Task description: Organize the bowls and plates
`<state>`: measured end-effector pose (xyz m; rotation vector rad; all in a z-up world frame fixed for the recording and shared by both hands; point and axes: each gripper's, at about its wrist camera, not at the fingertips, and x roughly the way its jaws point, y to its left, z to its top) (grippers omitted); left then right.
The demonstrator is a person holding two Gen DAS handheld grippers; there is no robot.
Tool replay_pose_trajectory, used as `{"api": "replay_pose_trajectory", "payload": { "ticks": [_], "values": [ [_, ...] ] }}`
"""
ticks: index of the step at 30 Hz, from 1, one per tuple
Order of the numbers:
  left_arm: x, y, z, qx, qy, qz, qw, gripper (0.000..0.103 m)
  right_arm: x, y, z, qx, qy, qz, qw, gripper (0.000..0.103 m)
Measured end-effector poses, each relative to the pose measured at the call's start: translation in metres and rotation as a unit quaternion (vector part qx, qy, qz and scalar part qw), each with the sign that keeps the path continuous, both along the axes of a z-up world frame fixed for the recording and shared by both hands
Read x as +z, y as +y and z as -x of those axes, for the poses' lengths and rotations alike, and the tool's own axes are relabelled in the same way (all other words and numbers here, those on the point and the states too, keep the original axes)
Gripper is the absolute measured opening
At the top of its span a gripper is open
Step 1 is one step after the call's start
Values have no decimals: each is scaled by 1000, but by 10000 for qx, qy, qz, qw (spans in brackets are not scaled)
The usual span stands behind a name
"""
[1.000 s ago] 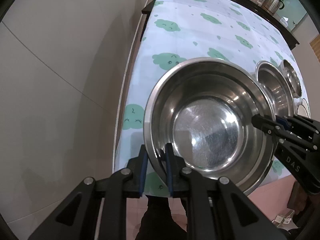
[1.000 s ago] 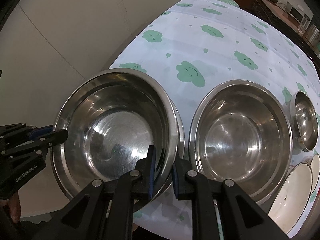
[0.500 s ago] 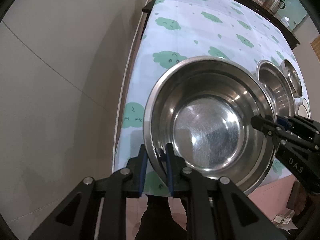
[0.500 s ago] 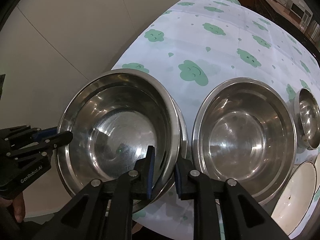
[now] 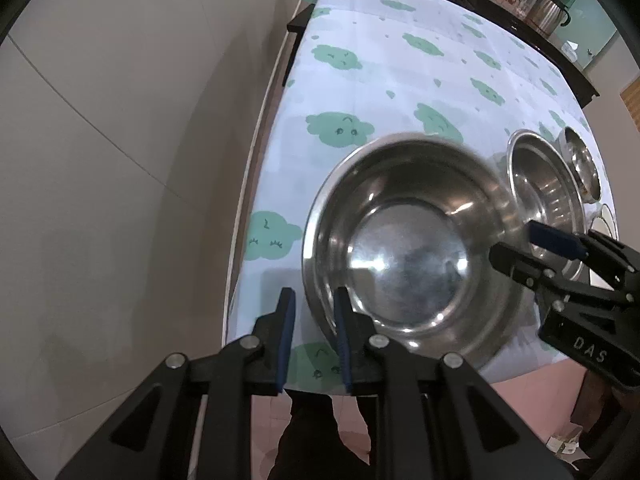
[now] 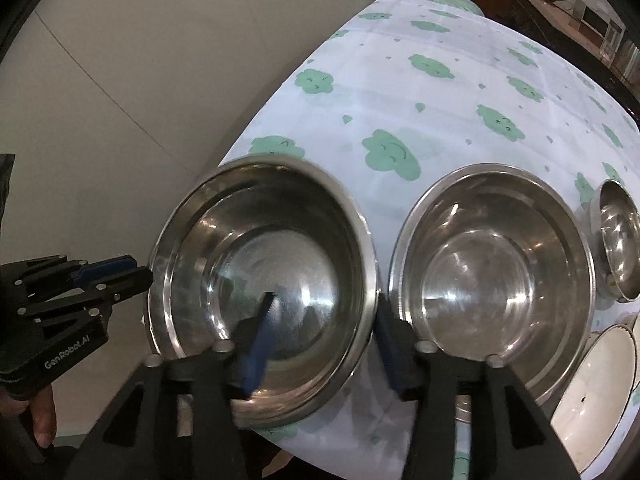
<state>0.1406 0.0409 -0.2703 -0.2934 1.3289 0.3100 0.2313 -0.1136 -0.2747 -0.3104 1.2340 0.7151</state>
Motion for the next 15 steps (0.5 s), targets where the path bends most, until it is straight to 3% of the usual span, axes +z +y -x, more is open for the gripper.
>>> {"api": "replay_pose_trajectory", "payload": {
  "ticks": [10,15],
  "values": [
    [6,-5,-4,-38,-63,-64,10000,19,13,-6,-1,-12,-203,-179,9996,57],
    [7,-11,-8,-95,-56,-95,9999,28,16,-11,-2,-48,-211,-161,9996,57]
  ]
}}
